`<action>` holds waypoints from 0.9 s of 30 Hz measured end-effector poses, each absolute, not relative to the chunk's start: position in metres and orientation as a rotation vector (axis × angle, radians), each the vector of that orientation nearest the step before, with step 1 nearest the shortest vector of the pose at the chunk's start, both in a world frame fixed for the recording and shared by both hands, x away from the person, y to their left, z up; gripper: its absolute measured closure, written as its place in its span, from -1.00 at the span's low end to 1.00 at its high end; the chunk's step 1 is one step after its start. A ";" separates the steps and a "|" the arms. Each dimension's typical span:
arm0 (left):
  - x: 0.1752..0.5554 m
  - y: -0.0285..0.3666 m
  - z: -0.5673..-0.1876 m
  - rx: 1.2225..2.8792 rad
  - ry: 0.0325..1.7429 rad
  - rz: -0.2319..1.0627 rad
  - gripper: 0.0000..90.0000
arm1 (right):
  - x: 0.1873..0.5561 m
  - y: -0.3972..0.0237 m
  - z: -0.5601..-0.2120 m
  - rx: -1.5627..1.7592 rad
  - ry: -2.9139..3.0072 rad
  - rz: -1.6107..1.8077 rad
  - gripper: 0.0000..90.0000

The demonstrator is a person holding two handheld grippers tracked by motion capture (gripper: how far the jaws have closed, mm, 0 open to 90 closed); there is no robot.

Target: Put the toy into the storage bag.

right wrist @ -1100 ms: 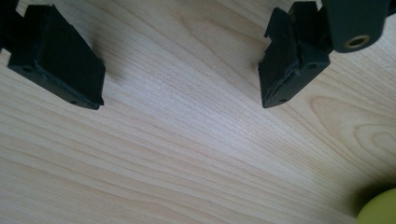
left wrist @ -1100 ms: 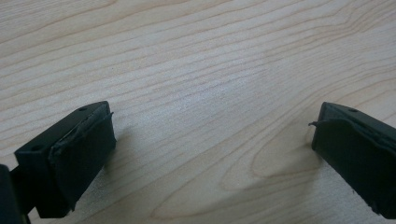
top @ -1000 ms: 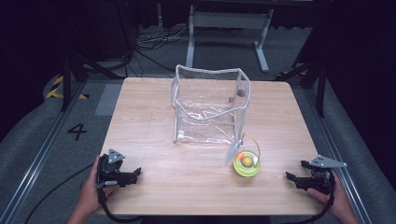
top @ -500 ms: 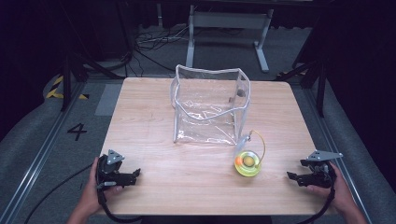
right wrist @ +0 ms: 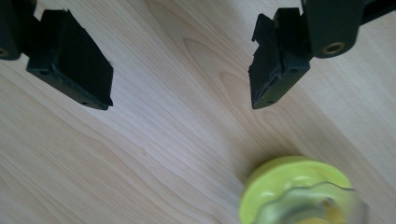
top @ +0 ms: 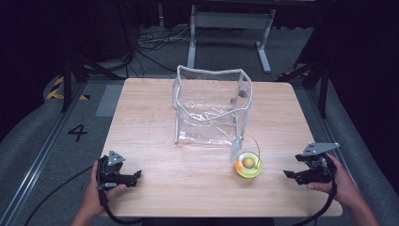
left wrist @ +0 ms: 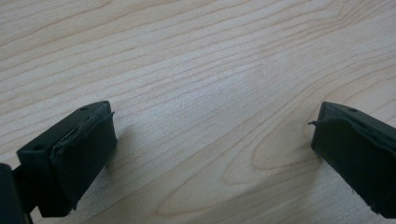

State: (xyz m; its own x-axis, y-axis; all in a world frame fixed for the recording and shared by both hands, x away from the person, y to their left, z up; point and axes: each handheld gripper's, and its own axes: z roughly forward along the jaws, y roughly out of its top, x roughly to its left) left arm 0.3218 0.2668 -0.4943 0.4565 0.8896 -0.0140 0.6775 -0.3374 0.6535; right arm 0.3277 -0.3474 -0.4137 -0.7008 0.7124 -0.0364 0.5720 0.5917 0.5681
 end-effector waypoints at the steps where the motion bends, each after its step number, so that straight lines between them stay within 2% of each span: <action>1: 0.322 0.267 -0.494 2.119 1.302 0.467 -0.99 | 0.328 -0.344 -0.412 1.045 2.570 0.776 -0.50; 22: 0.322 0.267 -0.495 2.115 1.298 0.469 -0.99 | 0.331 -0.283 -0.365 0.814 2.727 0.663 -0.48; 27: 0.322 0.267 -0.495 2.115 1.298 0.469 -0.99 | 0.335 -0.270 -0.351 0.792 2.754 0.656 -0.43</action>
